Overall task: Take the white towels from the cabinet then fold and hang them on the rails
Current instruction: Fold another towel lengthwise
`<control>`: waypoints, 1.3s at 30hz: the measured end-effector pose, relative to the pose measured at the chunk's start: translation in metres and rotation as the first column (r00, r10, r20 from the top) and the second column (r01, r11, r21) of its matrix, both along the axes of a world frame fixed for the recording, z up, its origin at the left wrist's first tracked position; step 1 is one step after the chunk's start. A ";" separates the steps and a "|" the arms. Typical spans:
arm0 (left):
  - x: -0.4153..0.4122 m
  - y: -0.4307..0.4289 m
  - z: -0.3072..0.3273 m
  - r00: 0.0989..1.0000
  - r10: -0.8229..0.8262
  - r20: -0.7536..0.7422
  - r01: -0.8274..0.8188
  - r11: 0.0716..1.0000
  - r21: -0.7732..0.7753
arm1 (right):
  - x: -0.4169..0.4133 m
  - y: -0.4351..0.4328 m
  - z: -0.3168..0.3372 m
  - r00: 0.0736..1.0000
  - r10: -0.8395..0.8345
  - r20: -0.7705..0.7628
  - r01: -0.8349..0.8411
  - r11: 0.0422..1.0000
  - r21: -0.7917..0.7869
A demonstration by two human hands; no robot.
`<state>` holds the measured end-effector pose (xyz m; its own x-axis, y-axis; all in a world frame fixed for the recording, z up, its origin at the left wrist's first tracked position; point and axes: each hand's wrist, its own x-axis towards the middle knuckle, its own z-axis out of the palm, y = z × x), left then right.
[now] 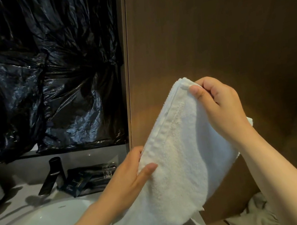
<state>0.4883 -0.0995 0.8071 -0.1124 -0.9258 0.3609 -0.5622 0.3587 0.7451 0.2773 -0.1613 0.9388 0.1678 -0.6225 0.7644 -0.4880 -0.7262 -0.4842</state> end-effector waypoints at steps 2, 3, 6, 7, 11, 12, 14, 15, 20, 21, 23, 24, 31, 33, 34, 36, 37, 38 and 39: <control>-0.002 0.001 -0.006 0.997 -0.015 0.069 0.012 0.999 0.040 | 0.001 0.000 -0.004 1.000 0.000 0.007 0.000 1.000 0.006; -0.003 0.001 -0.012 0.996 -0.011 0.086 0.006 0.998 0.057 | 0.001 0.000 -0.005 1.000 -0.001 0.007 0.001 1.000 0.009; -0.010 0.002 -0.025 0.997 0.066 0.044 -0.069 0.996 0.052 | 0.001 -0.002 -0.011 1.000 -0.010 -0.001 0.010 1.000 0.017; -0.011 0.001 -0.026 0.995 0.101 0.016 -0.102 0.994 0.042 | 0.000 -0.003 -0.012 1.000 -0.020 -0.005 0.020 1.000 0.014; 0.004 0.002 -0.009 0.991 0.113 0.070 -0.118 0.990 0.074 | -0.018 -0.008 -0.021 0.994 -0.105 -0.042 0.105 0.994 -0.013; 0.011 0.003 -0.002 0.989 0.083 0.121 -0.093 0.992 0.082 | -0.024 -0.010 -0.026 0.989 -0.131 -0.063 0.131 0.991 -0.001; 0.023 0.009 0.015 0.981 0.014 0.195 -0.039 0.991 0.125 | -0.036 -0.013 -0.042 0.981 -0.172 -0.089 0.178 0.983 0.056; 0.028 0.012 0.023 0.980 -0.025 0.196 -0.008 0.985 0.170 | -0.040 -0.013 -0.052 0.979 -0.185 -0.088 0.194 0.976 0.104; 0.042 -0.009 0.019 0.936 -0.172 0.306 0.003 0.875 0.483 | -0.042 -0.011 -0.123 0.975 -0.188 -0.117 0.222 0.842 0.492; 0.041 -0.016 0.001 0.912 -0.183 0.368 -0.045 0.846 0.531 | -0.040 -0.010 -0.144 0.974 -0.186 -0.132 0.228 0.795 0.562; 0.036 -0.026 -0.045 0.826 -0.241 0.510 -0.130 0.799 0.587 | -0.038 -0.006 -0.188 0.967 -0.191 -0.168 0.254 0.694 0.673; 0.034 -0.025 -0.069 0.782 -0.265 0.564 -0.163 0.787 0.595 | -0.037 -0.002 -0.211 0.963 -0.201 -0.177 0.266 0.646 0.715; 0.035 -0.014 -0.133 0.800 -0.166 0.577 -0.178 0.852 0.492 | -0.048 0.028 -0.294 0.982 -0.190 -0.013 0.116 0.539 0.834; 0.038 -0.016 -0.138 0.805 -0.150 0.574 -0.185 0.856 0.482 | -0.050 0.033 -0.305 0.981 -0.196 -0.002 0.097 0.476 0.874; 0.039 -0.017 -0.140 0.809 -0.142 0.570 -0.184 0.860 0.475 | -0.050 0.034 -0.309 0.980 -0.199 -0.024 0.116 0.460 0.880; 0.041 -0.017 -0.145 0.837 -0.110 0.536 -0.181 0.868 0.462 | -0.049 0.036 -0.311 0.972 -0.222 -0.082 0.185 0.497 0.848; 0.042 -0.017 -0.147 0.856 -0.085 0.510 -0.188 0.867 0.461 | -0.049 0.035 -0.310 0.963 -0.250 -0.097 0.221 0.535 0.815; 0.042 -0.017 -0.148 0.873 -0.060 0.483 -0.193 0.868 0.458 | -0.050 0.033 -0.307 0.954 -0.279 -0.111 0.257 0.569 0.781; 0.042 -0.017 -0.150 0.881 -0.041 0.472 -0.198 0.873 0.445 | -0.051 0.029 -0.306 0.943 -0.302 -0.138 0.299 0.589 0.751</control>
<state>0.5302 -0.1168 0.6574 -0.0708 -0.9791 -0.1907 -0.8870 -0.0257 0.4611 0.2260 -0.1324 0.6330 -0.1389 -0.9903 0.0024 -0.6067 0.0832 -0.7906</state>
